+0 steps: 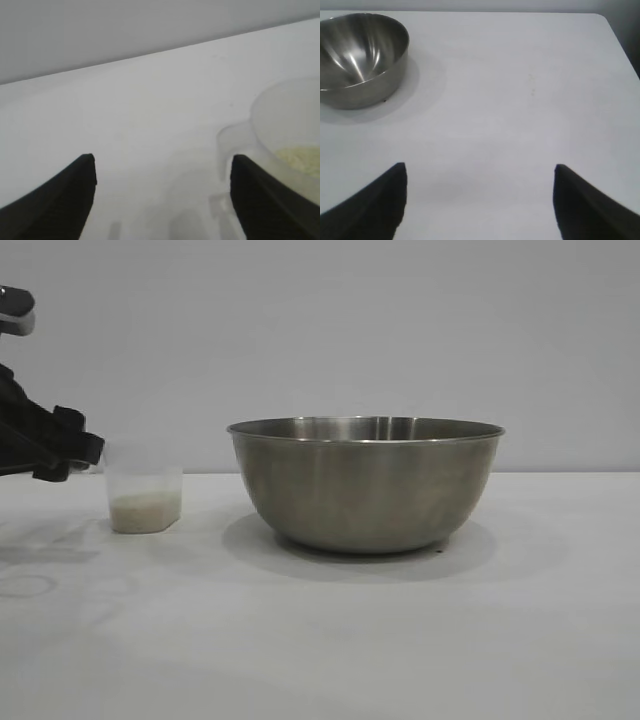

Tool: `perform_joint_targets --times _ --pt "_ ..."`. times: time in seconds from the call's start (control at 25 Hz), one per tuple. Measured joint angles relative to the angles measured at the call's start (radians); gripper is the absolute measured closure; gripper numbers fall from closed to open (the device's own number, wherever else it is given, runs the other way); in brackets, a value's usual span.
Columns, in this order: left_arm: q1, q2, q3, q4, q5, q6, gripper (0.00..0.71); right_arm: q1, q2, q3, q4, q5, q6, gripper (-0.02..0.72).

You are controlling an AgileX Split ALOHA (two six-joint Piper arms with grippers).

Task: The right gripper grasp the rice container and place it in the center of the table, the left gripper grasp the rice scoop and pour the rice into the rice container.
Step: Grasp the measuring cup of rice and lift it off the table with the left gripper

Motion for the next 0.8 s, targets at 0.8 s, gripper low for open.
perform_joint_targets --times 0.8 --pt "0.004 0.084 -0.101 0.056 0.002 0.000 0.160 0.000 0.000 0.000 0.000 0.000 0.000 0.190"
